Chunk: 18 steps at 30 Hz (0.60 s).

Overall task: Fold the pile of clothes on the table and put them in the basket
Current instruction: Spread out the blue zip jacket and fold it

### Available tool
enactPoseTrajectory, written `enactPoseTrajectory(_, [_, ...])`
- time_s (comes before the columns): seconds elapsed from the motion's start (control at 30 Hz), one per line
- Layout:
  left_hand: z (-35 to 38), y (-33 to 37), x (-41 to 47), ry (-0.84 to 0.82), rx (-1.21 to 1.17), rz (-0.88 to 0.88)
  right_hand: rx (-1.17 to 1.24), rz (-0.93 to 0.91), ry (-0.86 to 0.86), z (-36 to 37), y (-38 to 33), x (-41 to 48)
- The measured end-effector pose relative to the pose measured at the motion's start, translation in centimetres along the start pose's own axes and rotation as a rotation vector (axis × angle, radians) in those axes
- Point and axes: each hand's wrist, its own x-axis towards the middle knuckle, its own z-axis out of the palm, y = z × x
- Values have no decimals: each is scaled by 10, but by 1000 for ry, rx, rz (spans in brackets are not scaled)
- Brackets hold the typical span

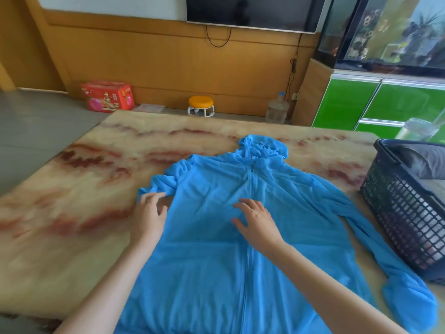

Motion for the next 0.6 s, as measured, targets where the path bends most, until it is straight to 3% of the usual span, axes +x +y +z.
enactPoseTrajectory(0.13, [-4, -21, 37, -44, -62, -216, 106, -39, -46, 19, -37, 49])
enactPoseTrajectory(0.33, [9, -33, 68, -181, 5, -174, 195, -8, -61, 34, -81, 140])
enactPoseTrajectory(0.47, [16, -44, 67, 11, -57, -90, 153, 20, -128, 34, -99, 200])
enactPoseTrajectory(0.6, [12, -49, 76, 191, -349, -243, -28, -104, -371, 34, -118, 243])
